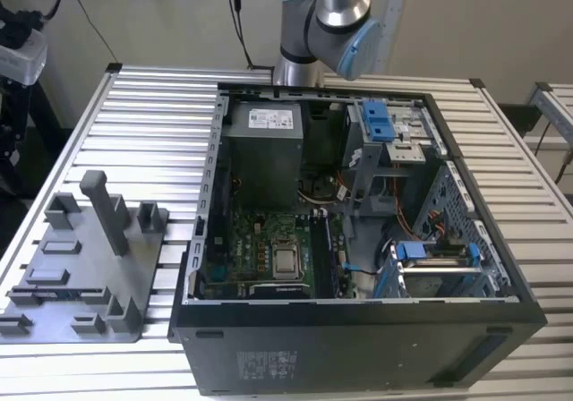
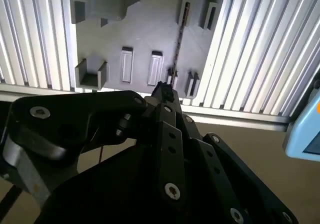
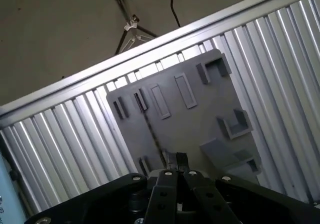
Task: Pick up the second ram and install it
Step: 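Pick up the second ram and move it above second insertion slot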
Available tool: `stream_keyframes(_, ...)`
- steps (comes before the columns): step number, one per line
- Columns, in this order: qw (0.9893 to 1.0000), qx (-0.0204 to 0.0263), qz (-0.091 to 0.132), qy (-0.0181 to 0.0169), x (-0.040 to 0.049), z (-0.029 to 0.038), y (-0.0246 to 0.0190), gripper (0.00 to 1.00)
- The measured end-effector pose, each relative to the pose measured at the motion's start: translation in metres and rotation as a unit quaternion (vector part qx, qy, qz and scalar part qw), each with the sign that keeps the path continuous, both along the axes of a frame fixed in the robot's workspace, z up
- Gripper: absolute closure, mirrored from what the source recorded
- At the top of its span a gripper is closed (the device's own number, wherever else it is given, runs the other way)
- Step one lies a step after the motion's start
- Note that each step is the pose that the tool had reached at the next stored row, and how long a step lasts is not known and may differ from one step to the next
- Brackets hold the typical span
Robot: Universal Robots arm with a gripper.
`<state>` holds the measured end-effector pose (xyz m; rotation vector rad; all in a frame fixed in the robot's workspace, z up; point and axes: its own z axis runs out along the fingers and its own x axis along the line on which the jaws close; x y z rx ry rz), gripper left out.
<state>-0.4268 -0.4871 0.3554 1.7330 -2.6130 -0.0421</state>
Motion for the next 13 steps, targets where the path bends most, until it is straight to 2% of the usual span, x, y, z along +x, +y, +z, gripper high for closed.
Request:
stream_keyframes(4,0.9994,-0.0001,0.034,-0.0006,0.0000,-0.0020,0.0000,0.89)
stream_keyframes(7,0.9982,-0.0001,0.060,-0.0007,0.0000,-0.0033,0.0000,0.89)
stream_keyframes(10,0.9963,-0.0001,0.086,-0.0007,0.0000,-0.0044,0.0000,0.89)
stream_keyframes(13,0.9936,0.0000,0.113,-0.0008,0.0000,-0.0056,0.0000,0.89)
